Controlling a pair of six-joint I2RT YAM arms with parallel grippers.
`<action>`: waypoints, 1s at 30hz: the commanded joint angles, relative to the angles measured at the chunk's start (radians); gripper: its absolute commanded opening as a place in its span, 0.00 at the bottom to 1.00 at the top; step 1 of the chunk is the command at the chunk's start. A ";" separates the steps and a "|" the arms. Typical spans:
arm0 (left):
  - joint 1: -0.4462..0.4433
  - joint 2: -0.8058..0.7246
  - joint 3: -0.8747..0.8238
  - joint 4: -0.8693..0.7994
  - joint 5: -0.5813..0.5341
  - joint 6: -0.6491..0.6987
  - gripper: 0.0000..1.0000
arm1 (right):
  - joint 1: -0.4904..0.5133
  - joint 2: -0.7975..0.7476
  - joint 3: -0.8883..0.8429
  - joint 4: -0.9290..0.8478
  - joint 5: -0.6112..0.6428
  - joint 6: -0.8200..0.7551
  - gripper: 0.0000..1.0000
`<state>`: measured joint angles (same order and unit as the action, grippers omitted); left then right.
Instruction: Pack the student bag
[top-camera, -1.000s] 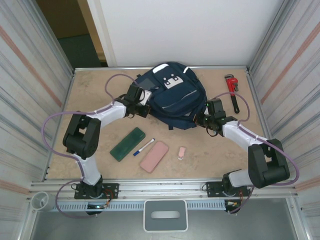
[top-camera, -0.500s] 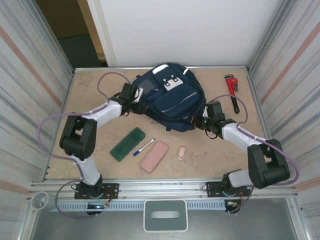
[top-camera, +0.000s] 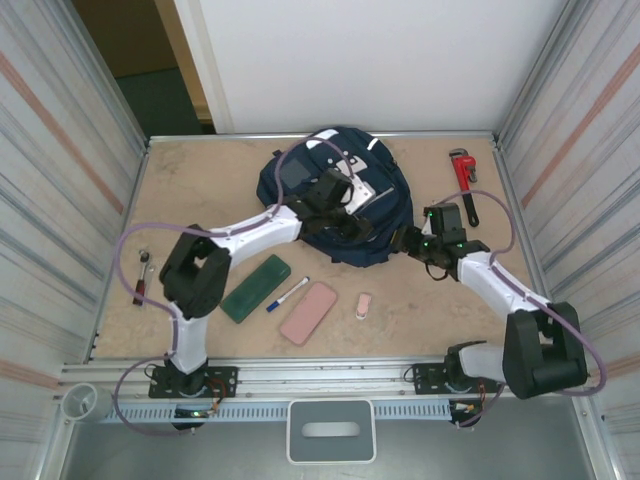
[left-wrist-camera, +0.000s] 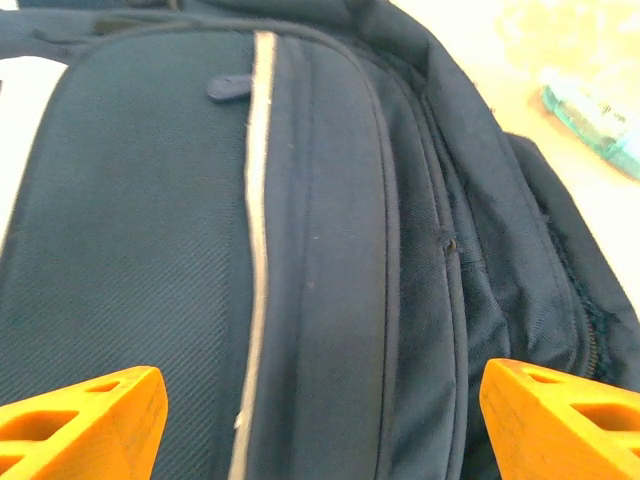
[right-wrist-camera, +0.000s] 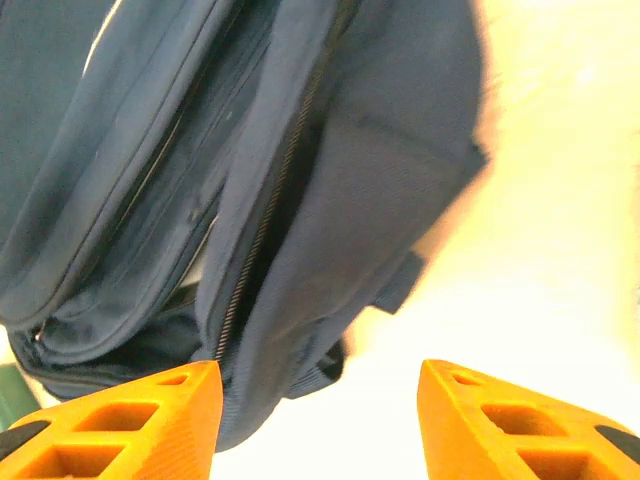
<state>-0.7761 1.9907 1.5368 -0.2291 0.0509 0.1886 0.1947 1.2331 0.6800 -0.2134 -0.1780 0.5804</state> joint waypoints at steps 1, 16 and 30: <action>0.001 0.071 0.099 -0.109 -0.029 0.072 0.84 | -0.018 -0.064 -0.028 -0.057 0.032 -0.034 0.55; 0.092 0.018 0.107 -0.099 0.112 0.092 0.04 | 0.145 -0.122 0.000 -0.093 0.131 -0.131 0.62; 0.273 -0.117 0.064 0.044 0.412 -0.113 0.00 | 0.827 0.144 0.218 -0.200 0.270 0.223 0.97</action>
<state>-0.4961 1.8942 1.5684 -0.2340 0.4168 0.1112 0.9665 1.3224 0.8684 -0.3428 0.0647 0.6800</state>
